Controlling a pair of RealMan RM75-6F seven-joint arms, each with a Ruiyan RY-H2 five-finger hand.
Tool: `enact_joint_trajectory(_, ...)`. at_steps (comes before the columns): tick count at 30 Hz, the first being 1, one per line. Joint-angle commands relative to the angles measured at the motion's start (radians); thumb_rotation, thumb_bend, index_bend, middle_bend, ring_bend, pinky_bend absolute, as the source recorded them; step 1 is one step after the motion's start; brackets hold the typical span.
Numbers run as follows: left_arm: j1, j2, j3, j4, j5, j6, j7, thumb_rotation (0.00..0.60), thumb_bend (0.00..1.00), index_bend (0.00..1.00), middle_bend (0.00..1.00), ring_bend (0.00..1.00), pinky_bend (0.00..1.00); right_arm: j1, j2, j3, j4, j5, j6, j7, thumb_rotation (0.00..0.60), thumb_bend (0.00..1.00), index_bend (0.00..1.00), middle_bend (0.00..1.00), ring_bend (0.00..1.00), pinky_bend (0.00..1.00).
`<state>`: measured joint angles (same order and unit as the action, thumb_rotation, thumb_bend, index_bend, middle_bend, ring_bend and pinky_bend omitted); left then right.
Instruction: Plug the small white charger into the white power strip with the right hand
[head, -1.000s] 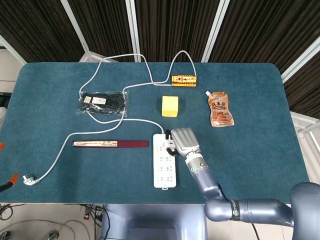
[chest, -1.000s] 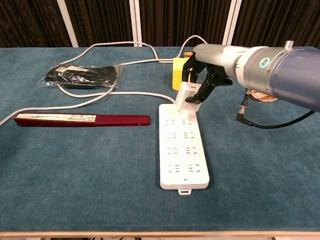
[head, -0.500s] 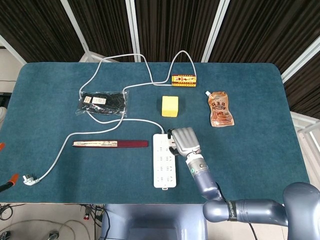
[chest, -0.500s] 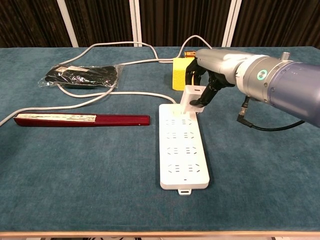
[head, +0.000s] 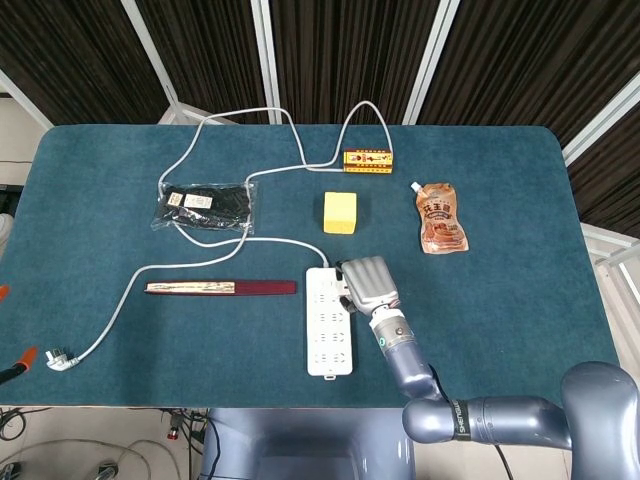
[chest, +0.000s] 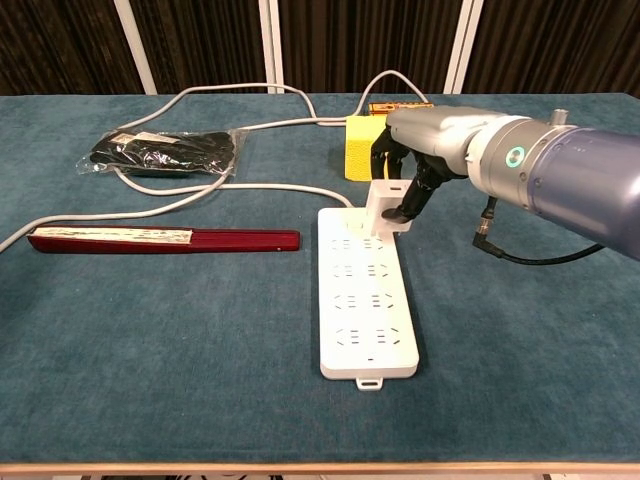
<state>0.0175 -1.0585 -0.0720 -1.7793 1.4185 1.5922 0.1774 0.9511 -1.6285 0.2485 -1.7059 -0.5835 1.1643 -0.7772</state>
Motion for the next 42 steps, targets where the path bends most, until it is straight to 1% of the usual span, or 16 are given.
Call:
enact_joint_trajectory(1,0.000,0.000,0.000,0.000,0.000,-0.001,-0.001,0.600,0.17,0.15,0.01,0.00,0.00,0.006,0.004,0.002,-0.004,0.020,-0.001,-0.012,0.600,0.75,0.87,0.73,0.90,0.90)
enact_joint_trajectory(9,0.000,0.000,-0.001,-0.002,-0.005,0.000,0.006,0.600,0.17,0.15,0.01,0.00,0.00,0.014,-0.007,0.017,-0.004,0.079,0.015,-0.019,0.600,0.75,0.87,0.73,0.90,0.90)
enact_joint_trajectory(17,0.000,0.000,-0.001,-0.003,-0.006,-0.001,0.006,0.600,0.17,0.15,0.01,0.00,0.00,0.027,-0.018,0.024,-0.001,0.103,0.032,-0.038,0.600,0.75,0.87,0.73,0.90,0.90)
enact_joint_trajectory(42,0.000,0.000,-0.001,-0.003,-0.007,-0.001,0.007,0.600,0.17,0.15,0.01,0.00,0.00,0.035,-0.035,0.018,0.002,0.114,0.034,-0.037,0.600,0.75,0.87,0.73,0.90,0.90)
